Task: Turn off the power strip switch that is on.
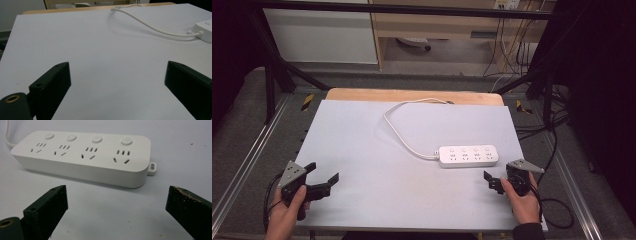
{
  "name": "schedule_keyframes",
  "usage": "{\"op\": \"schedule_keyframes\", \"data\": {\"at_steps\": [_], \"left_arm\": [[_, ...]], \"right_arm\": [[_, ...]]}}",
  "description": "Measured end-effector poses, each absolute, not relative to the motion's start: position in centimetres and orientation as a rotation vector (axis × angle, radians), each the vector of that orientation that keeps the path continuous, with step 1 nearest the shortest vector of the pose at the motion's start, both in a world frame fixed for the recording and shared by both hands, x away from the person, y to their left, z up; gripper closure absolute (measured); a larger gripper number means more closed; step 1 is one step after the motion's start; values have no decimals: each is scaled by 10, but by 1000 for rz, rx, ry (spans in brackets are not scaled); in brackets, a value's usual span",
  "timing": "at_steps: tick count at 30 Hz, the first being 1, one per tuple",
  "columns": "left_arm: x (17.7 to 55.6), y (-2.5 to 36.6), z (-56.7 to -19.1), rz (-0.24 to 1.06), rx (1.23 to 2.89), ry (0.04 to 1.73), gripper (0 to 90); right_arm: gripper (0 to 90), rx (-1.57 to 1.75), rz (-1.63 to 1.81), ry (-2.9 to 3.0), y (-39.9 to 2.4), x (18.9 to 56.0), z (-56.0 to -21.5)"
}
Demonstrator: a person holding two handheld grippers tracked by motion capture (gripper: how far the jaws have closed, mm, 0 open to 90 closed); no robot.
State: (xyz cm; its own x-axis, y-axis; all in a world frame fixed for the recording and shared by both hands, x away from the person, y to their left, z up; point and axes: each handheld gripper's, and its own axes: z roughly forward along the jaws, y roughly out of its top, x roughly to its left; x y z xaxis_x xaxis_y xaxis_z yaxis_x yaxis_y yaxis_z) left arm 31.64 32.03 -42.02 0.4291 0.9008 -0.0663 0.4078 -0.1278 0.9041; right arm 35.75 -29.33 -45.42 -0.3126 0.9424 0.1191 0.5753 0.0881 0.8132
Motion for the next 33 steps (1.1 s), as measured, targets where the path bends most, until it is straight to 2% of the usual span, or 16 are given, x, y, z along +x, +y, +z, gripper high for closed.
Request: {"op": "schedule_keyframes", "data": {"at_steps": [33], "left_arm": [[317,321,-421,640,1732,1142,61]], "right_arm": [[29,1469,1148,1949,-285,356,-447]]}}
